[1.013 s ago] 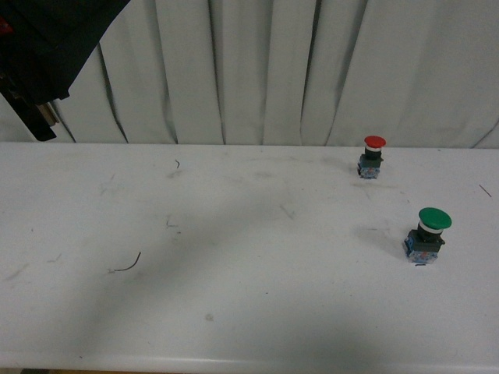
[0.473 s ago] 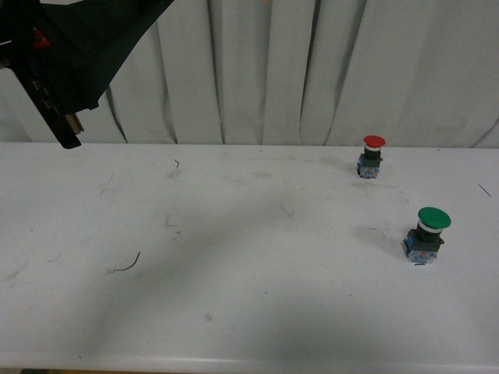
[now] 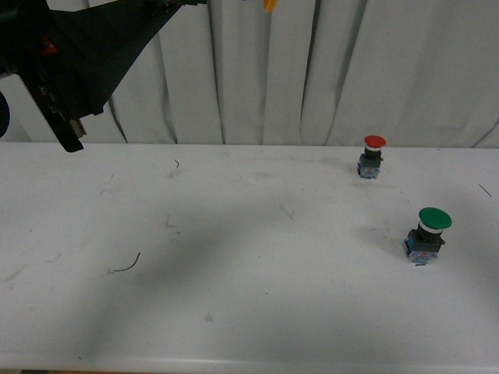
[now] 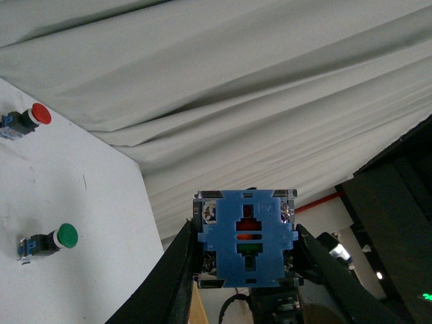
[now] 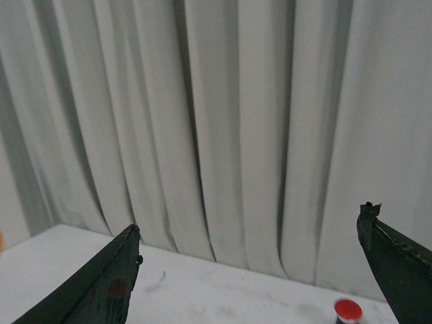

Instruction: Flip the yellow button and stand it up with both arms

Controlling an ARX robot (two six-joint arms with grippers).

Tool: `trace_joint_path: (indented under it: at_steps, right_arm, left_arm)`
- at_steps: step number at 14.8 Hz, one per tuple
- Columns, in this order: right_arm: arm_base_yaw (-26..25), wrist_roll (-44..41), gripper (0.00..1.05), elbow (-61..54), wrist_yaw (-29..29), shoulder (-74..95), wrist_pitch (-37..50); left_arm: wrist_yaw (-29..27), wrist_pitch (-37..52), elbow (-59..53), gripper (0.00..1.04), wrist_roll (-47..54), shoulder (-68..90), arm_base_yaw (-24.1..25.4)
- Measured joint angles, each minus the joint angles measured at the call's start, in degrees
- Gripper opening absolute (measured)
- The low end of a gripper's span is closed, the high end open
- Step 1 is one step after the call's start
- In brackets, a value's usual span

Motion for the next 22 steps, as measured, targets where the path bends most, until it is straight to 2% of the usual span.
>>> trace_joint_path:
  at_steps: [2, 3, 5, 8, 10, 13, 17, 20, 22]
  right_arm:
    - [0.94, 7.91, 0.98, -0.17, -5.7, -1.49, 3.3]
    - [0.98, 18.4, 0.98, -0.5, -10.99, 1.57, 3.23]
    - [2.19, 36.87, 0.98, -0.72, -15.08, 8.2, 2.64]
    - [3.28, 61.27, 0.98, 1.38, -14.64, 13.03, 2.56]
    - [3.72, 69.13, 0.98, 4.46, -14.53, 13.07, 2.86]
    - [8.22, 72.85, 0.98, 9.07, -15.04, 15.04, 2.93]
    - [14.62, 74.07, 0.98, 10.88, -18.75, 16.63, 2.91]
    - [15.61, 74.82, 0.97, 11.3, -19.28, 16.7, 2.86]
    - [15.54, 74.77, 0.77, 11.69, -19.28, 16.7, 2.89]
  left_arm:
    - [-0.15, -0.13, 0.0, 0.36, 0.77, 0.0, -0.7]
    - [-0.44, -0.26, 0.0, 0.36, 1.07, 0.0, -1.25]
    - [-0.55, -0.48, 0.0, 0.36, 1.25, 0.02, -1.86]
    - [-0.94, -0.42, 0.0, 0.36, 2.14, 0.59, -2.27]
    - [-1.16, -0.7, 0.0, 0.36, 2.51, 1.2, -2.51]
    - [-1.46, -0.66, 0.0, 0.36, 2.58, 1.2, -2.71]
    - [-1.55, -0.33, -0.04, 0.36, 2.6, 1.22, -2.69]
    - [-1.6, -0.26, -0.61, 0.36, 2.6, 1.22, -2.4]
    - [-1.6, -0.28, -0.68, 0.36, 2.62, 1.22, -2.32]
